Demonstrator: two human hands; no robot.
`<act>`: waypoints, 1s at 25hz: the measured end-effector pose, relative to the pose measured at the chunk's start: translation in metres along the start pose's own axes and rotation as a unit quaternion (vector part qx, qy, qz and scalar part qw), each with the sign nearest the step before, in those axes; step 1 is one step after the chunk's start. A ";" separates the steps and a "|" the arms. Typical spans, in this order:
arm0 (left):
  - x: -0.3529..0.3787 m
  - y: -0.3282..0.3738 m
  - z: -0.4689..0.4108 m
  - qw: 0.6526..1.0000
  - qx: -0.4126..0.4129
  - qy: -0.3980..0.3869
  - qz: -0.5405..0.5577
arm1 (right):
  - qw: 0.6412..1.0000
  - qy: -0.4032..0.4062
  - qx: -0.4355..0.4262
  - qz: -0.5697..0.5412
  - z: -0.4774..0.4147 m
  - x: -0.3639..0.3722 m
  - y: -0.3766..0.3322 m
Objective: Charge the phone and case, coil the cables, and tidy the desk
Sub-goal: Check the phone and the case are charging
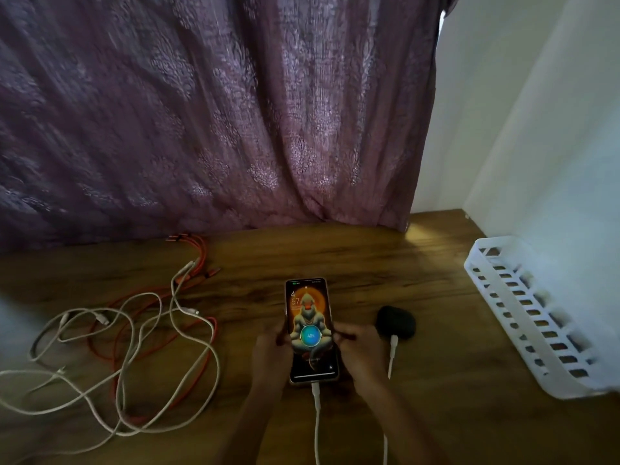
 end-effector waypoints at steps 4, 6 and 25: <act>0.006 0.005 0.002 0.999 0.025 0.008 -0.029 | 0.996 0.006 -0.019 0.086 -0.003 0.002 0.002; 0.009 0.002 -0.001 0.999 0.024 0.018 -0.041 | 0.993 0.008 -0.026 0.118 -0.005 0.004 0.001; 0.013 0.022 0.011 0.961 0.156 0.111 -0.198 | 0.967 0.060 -0.201 0.143 0.007 -0.026 -0.011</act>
Point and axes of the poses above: each hand's wrist, its own z-axis away from the middle knuckle, its own x-axis out of the palm, y = z × x, the point moved 5 cm from there along -z, towards the middle knuckle, and after that the axes turned 3 degrees about -z, right-handed, at the moved point
